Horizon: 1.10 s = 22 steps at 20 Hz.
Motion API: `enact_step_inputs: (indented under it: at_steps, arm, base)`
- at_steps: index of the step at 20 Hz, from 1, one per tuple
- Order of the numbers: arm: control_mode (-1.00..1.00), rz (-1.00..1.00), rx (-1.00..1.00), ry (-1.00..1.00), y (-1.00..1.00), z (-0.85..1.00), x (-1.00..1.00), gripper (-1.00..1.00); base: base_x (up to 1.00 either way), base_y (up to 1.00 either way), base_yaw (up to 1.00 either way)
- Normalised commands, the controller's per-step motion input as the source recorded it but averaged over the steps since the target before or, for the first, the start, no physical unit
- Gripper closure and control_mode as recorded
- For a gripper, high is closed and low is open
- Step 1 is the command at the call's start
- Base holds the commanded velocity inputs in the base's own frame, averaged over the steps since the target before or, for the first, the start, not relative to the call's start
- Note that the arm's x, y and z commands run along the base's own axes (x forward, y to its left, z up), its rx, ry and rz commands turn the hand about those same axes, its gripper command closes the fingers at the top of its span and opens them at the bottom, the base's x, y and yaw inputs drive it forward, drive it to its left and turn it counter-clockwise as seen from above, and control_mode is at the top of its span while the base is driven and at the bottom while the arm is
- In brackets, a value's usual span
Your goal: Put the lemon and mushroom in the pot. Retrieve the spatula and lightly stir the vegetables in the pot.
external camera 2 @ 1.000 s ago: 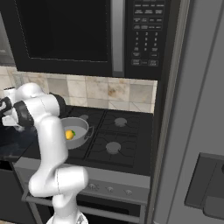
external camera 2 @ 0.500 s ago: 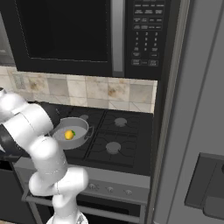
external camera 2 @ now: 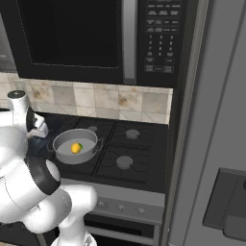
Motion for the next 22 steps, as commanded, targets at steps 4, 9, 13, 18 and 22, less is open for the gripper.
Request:
enact_step_inputs:
  at_steps: [4,9,13,18,22]
  arm:
    - [-1.0,-0.09,0.05,0.0,-1.0,0.34,0.1,1.0]
    - [-1.0,-0.05,-0.07,0.11,-0.82,0.0,0.19,1.0]
    - [-1.0,0.0,-0.19,0.18,-0.24,0.09,0.29,1.0]
    - [-1.0,0.0,-0.24,0.31,0.02,0.06,0.45,1.0]
    - [-1.0,0.0,-0.09,0.2,-0.09,-0.06,0.22,1.0]
  base:
    - [0.0,0.0,0.0]
    - [0.0,0.0,0.0]
    - [0.0,0.0,0.0]
    - [0.0,0.0,0.0]
    - [0.0,0.0,0.0]
